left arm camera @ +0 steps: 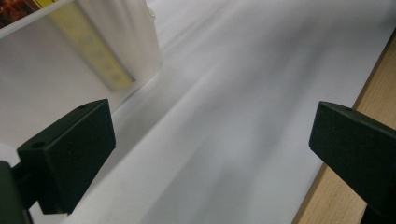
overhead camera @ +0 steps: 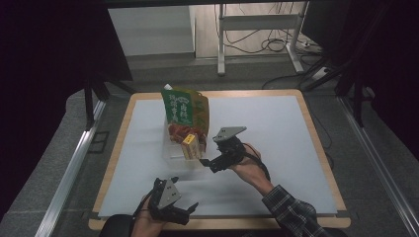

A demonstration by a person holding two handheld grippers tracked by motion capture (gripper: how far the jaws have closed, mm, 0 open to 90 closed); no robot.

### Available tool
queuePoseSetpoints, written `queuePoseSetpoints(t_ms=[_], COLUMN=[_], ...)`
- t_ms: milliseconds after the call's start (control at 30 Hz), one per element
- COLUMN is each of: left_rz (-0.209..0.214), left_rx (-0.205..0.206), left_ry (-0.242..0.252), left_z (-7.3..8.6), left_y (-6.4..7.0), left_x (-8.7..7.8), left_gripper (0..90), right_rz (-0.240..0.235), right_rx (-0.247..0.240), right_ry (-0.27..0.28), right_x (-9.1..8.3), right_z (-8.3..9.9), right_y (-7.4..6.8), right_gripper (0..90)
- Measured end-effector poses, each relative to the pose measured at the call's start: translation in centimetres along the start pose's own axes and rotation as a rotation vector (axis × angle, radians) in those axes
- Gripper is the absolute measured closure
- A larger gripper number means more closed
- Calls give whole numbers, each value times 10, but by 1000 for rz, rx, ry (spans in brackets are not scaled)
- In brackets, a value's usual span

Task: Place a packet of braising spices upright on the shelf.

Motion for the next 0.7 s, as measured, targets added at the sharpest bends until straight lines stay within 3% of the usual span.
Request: queuePoseSetpoints(t_ms=[700], left_rz=[-1], left_rx=[-2], left_ry=[1], left_z=[0], left_y=[0], left_x=[0], left_gripper=[1], right_rz=[56], right_rx=[43], right_ry=[-30], right_x=[-35], right_z=[32], right_y=[14], right_gripper=[2])
Point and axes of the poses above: each handheld gripper's, and its own axes: x roughly forward along the jaws, z roughly out of its underside, y roughly to its right, the point moved 4 cm from there along x, roughly forward along the jaws
